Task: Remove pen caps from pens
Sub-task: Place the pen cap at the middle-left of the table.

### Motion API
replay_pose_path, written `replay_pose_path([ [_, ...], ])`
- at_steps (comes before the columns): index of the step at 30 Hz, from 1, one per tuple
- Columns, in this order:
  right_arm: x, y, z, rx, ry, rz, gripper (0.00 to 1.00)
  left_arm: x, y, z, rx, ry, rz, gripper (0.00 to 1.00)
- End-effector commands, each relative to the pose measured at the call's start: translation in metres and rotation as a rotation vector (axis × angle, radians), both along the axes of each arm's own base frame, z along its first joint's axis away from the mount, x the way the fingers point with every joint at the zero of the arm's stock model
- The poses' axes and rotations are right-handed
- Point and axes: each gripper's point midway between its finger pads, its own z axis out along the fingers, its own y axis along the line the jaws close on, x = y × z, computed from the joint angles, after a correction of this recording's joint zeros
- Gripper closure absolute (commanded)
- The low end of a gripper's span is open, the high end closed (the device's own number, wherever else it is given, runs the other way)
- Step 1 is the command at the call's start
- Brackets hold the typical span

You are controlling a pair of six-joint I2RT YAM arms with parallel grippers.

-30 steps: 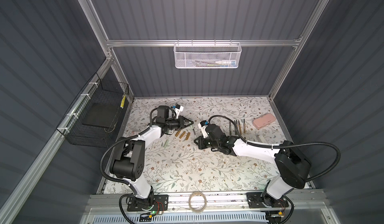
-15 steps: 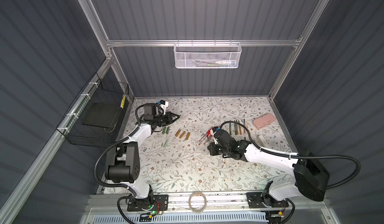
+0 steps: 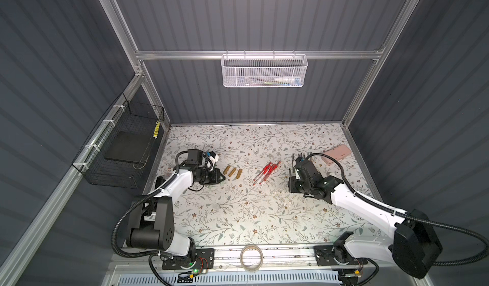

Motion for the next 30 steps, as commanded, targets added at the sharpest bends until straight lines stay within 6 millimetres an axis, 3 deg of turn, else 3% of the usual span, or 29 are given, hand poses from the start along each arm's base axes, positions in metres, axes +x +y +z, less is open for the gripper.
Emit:
replay_pose_path([
  [1,-0.010,-0.024,-0.010,-0.073,0.051,-0.020,1.00,0.001,0.013,-0.014,0.124,-0.020,-0.032,1.00],
  [8,-0.013,-0.041,-0.013,-0.092,0.074,-0.053,1.00,0.007,0.019,-0.040,0.177,0.072,-0.016,0.94],
  [13,-0.017,-0.055,-0.026,-0.135,0.127,-0.080,1.00,0.020,0.033,-0.048,0.264,0.050,0.020,0.93],
  [19,-0.014,-0.069,-0.041,-0.137,0.165,-0.112,1.00,0.024,0.035,-0.056,0.281,0.061,0.028,0.91],
  [25,-0.008,-0.076,-0.048,-0.126,0.182,-0.127,1.00,0.025,0.041,-0.064,0.318,0.090,0.043,0.78],
  [30,-0.004,-0.077,-0.046,-0.126,0.182,-0.127,1.00,0.025,0.043,-0.058,0.323,0.069,0.050,0.71],
])
